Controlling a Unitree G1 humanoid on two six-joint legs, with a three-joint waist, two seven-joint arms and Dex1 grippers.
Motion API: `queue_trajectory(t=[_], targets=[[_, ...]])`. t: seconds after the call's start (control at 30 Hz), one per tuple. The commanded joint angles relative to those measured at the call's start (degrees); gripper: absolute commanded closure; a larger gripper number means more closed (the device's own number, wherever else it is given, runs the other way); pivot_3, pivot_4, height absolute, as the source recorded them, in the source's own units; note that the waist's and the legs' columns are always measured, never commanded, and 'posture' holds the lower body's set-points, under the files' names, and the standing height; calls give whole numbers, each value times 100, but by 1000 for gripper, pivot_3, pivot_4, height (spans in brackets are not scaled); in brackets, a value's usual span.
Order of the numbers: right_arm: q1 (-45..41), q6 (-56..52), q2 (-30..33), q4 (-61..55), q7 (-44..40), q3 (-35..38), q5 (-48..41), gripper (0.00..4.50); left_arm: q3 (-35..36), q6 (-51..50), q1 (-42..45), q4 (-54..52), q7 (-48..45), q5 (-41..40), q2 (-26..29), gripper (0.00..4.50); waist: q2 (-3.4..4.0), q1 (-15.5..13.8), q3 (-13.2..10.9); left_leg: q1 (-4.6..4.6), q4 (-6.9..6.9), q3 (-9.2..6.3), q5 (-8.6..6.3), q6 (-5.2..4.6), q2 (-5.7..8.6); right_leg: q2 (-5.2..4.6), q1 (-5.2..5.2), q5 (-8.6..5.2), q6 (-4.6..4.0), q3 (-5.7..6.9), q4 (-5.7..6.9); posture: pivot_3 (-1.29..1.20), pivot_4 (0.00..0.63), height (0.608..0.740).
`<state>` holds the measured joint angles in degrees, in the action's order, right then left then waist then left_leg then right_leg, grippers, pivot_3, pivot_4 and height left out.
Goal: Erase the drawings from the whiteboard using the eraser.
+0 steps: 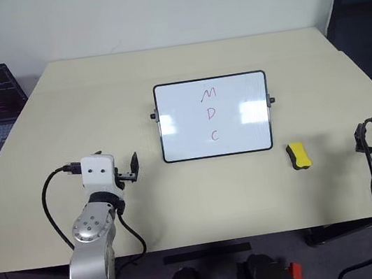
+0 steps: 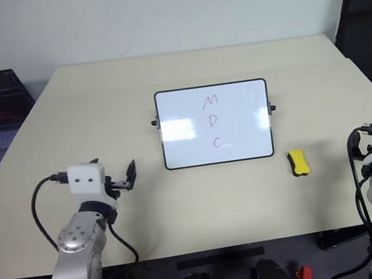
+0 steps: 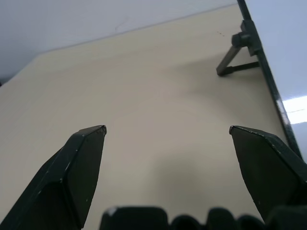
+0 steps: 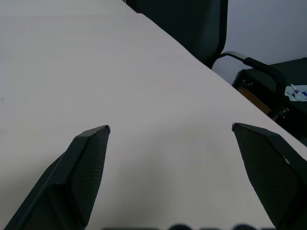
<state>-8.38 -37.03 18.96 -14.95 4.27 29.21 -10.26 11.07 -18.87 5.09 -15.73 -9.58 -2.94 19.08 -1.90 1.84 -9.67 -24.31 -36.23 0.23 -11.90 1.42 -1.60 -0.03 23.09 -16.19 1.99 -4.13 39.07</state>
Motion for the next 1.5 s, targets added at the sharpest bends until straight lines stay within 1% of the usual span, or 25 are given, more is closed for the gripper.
queue_trajectory(t=[0.03, 0.23, 0.37, 0.43, 0.6, 0.67, 0.8, 0.9, 1.07, 1.17, 1.23, 1.33, 1.4, 1.5], targets=[[-114, 166, -30, -3, 58, -1, 16, 31, 97, 267, 247, 103, 40, 70, 114, 0, 0, -2, 0, 0, 0, 0, 0, 0, 1, -1, 0, 0, 0, -1, 0, 0, 150, 740], [-167, 177, -11, 43, 86, 75, 17, 31, 83, 296, 644, 398, 75, 56, 122, 0, 0, -3, 0, 0, -1, 2, 0, 0, 1, -1, -1, 0, 0, 2, -1, 0, 150, 740], [-140, 235, -71, 71, 130, 35, 37, 31, 86, 335, 617, 359, -82, -6, 190, 0, 0, 3, 0, -1, 0, 1, 0, 0, 1, -1, -1, 0, 0, 0, -2, 0, 150, 740], [-144, 144, -119, 1, 157, -13, 22, 31, 145, 291, 626, 349, -182, -106, 229, 0, 0, 3, 0, -1, 0, 1, 0, 0, 0, -1, 0, 0, 0, 1, -1, 0, 150, 740], [-260, -271, 40, -169, -17, -135, -79, 31, 150, 125, 865, 258, -684, -526, 417, 0, 0, 0, 0, -1, 0, 2, 0, 0, 0, 0, -1, 0, 0, 2, 0, 0, 150, 740], [-336, -541, 125, -265, -106, -154, -141, 31, 95, -32, 1017, 188, -1034, -850, 489, 0, 0, -1, 0, -1, -1, 3, 0, 0, 1, -1, -1, 0, 0, 2, 0, 0, 150, 740], [-579, -1180, 344, -474, -303, -230, -296, 31, -158, -583, 1223, -97, -2097, -1787, 677, 0, 1, 2, 0, -2, -1, 3, 0, 0, 1, 0, 0, 0, 0, 2, 0, 0, 150, 740], [-750, -1561, 473, -581, -365, -258, -358, 31, -364, -789, 1283, -172, -2661, -2174, 789, 0, 1, 5, 0, -2, 0, 3, 0, 0, 1, 1, -1, 0, 1, 3, -2, 0, 150, 740], [-1071, -2282, 581, -804, -382, -235, -488, 31, -1062, -770, 1279, -63, -3742, -2375, 1004, 0, 1, 6, 0, -2, 0, 5, 0, 0, 1, 3, 0, 0, 0, 3, -2, 0, 150, 740], [-1161, -2733, 581, -963, -370, -207, -535, 31, -1237, -737, 1196, 0, -4207, -2462, 1143, 0, 1, 8, 0, -2, 1, 4, 0, -1, 0, 3, 0, -1, -1, 2, -3, 0, 150, 740], [-1350, -3394, 456, -1094, -319, -124, -624, 31, -1415, -410, 1175, 242, -4634, -2311, 1276, 0, 1, 15, 0, -2, 2, 3, 0, -1, -1, 4, 1, -1, -2, 3, -3, 0, 150, 740], [-1705, -4320, 284, -1199, -340, 47, -742, 31, -1550, 13, 1289, 657, -5032, -2148, 1349, 0, 2, 14, 0, -1, 2, 2, 1, -1, -1, 4, 2, -1, -2, 2, -2, 0, 150, 740], [-1939, -4932, 281, -1232, -384, 7, -762, 31, -1596, 225, 1401, 931, -5316, -2122, 1381, 0, 3, 15, -1, -1, 1, 2, 1, -2, -1, 4, 3, -1, -2, 0, -2, 0, 150, 740], [-2214, -5432, 180, -1279, -494, 8, -775, 31, -1662, 568, 1493, 1237, -5696, -2049, 1435, 0, 3, 9, -1, -4, 1, 3, 1, -3, -1, 4, 5, -1, -2, 3, -4, 0, 150, 740]])
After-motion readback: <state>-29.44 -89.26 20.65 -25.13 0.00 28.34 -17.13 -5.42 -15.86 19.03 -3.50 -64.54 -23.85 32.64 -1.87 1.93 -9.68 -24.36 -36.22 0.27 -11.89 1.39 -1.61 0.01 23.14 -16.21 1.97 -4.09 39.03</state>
